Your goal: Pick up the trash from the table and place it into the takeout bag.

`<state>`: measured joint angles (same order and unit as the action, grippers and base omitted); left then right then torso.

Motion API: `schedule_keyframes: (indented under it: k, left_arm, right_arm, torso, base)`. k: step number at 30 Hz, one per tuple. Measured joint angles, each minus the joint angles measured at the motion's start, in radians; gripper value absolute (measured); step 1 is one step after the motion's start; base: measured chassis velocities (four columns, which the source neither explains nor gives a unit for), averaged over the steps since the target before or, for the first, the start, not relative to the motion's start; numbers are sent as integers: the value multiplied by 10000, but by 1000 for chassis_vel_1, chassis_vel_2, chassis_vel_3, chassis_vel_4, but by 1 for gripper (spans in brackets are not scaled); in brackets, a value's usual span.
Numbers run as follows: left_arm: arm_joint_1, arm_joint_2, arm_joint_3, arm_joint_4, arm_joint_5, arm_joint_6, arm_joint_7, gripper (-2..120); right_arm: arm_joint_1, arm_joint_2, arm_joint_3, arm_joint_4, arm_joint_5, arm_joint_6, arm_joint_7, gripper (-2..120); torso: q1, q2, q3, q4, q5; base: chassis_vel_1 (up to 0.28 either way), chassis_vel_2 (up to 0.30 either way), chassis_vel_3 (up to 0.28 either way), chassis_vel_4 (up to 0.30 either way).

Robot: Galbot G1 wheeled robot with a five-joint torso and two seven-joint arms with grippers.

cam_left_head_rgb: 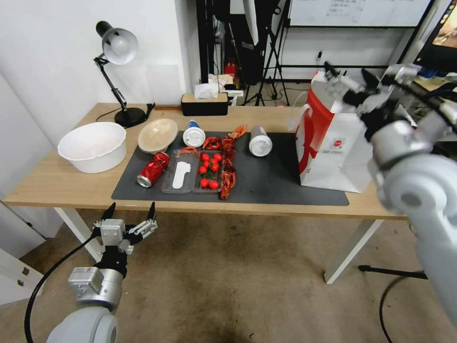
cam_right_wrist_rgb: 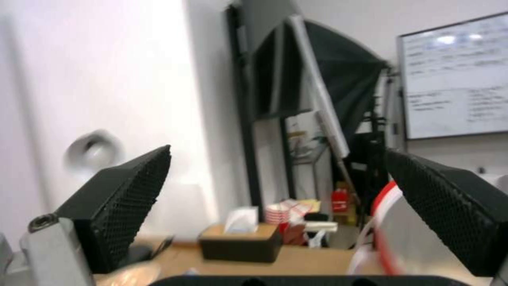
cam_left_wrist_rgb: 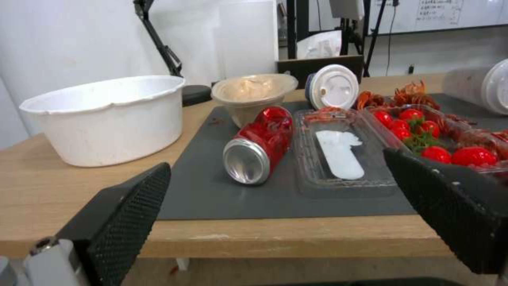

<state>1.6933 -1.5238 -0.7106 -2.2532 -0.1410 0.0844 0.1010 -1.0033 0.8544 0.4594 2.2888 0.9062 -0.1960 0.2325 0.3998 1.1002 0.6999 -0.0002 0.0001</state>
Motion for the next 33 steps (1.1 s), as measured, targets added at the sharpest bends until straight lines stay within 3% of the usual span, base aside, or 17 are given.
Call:
schedule_keyframes:
  k: [7, 11, 19, 33]
  left_arm:
    - [-19, 15, -8, 5, -22, -16, -7, 100]
    - [-26, 122, -90, 44, -186, -87, -37, 100]
    - [-42, 291, -150, 84, -321, -102, -59, 100]
    - [-58, 589, -110, 290, -400, -229, -62, 100]
  right_arm:
    - [-2087, 121, -233, 382, -2192, 1175, -803, 100]
    - [-3929, 774, -314, 250, -4239, 2207, -879, 100]
    - [-5960, 2006, -548, -82, -6320, 3089, -331, 100]
    - [-6760, 2810, -1077, -1222, -7041, 3795, 272, 100]
  torso:
    - [0, -1, 0, 3, -3]
    - [0, -1, 0, 2, -3]
    - [0, -1, 0, 2, -1]
    - [1, -2, 1, 2, -1]
  base:
    - [0, 0, 0, 0]
    - [0, 0, 0, 0]
    - [0, 0, 0, 0]
    - [0, 0, 0, 0]
